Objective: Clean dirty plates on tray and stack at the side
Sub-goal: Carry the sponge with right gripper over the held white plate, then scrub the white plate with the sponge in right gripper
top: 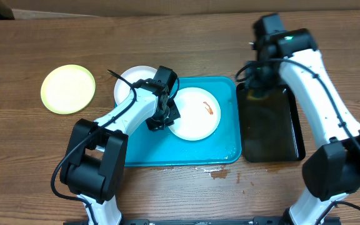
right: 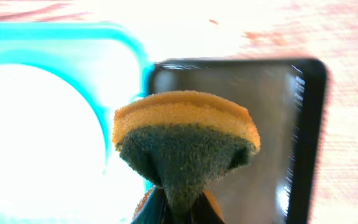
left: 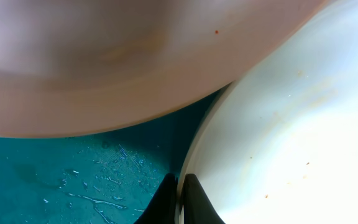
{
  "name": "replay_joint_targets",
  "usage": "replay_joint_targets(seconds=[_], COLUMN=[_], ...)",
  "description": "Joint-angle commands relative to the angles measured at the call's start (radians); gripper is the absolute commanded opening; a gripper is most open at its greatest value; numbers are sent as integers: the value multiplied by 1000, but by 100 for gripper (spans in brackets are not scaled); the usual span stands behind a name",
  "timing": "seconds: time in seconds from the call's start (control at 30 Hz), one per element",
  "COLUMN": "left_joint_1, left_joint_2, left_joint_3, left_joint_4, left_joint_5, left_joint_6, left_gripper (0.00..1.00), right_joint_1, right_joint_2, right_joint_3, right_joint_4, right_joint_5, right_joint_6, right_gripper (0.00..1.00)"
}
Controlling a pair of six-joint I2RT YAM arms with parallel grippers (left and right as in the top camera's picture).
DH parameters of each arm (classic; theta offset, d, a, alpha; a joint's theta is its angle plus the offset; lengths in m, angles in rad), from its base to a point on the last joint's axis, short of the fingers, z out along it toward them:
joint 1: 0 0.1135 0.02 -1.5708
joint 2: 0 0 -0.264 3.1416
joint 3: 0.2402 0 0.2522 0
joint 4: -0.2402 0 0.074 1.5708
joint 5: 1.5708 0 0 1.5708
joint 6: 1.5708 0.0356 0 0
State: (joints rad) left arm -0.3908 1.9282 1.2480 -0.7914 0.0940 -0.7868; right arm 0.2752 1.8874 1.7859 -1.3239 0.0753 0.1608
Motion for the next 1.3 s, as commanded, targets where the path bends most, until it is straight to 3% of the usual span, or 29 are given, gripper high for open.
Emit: replay_joint_targets(seconds=[0.0,0.37,1.07,1.27], left_joint_1=[4,4,4,4], left_joint_2=[17,17,17,17], left_joint_3=[-2,-2,-2,-2], left_joint_4=[0,2,-1,-1], left_joint_5=[-15,-15,-15,-15], left_joint_6=[-22,-21,-21,-21], left_gripper=[4,4,4,4], right_joint_1=[89,328,301,296], right_joint_2=[-10,148,362,379], right_joint_3=[5,-19,-23,-82], right_joint_4=[20,135,213,247], right_joint_5=[6,360,254,124], right_joint_6=[-12,-5,19,18], right_gripper=[4,4,4,4])
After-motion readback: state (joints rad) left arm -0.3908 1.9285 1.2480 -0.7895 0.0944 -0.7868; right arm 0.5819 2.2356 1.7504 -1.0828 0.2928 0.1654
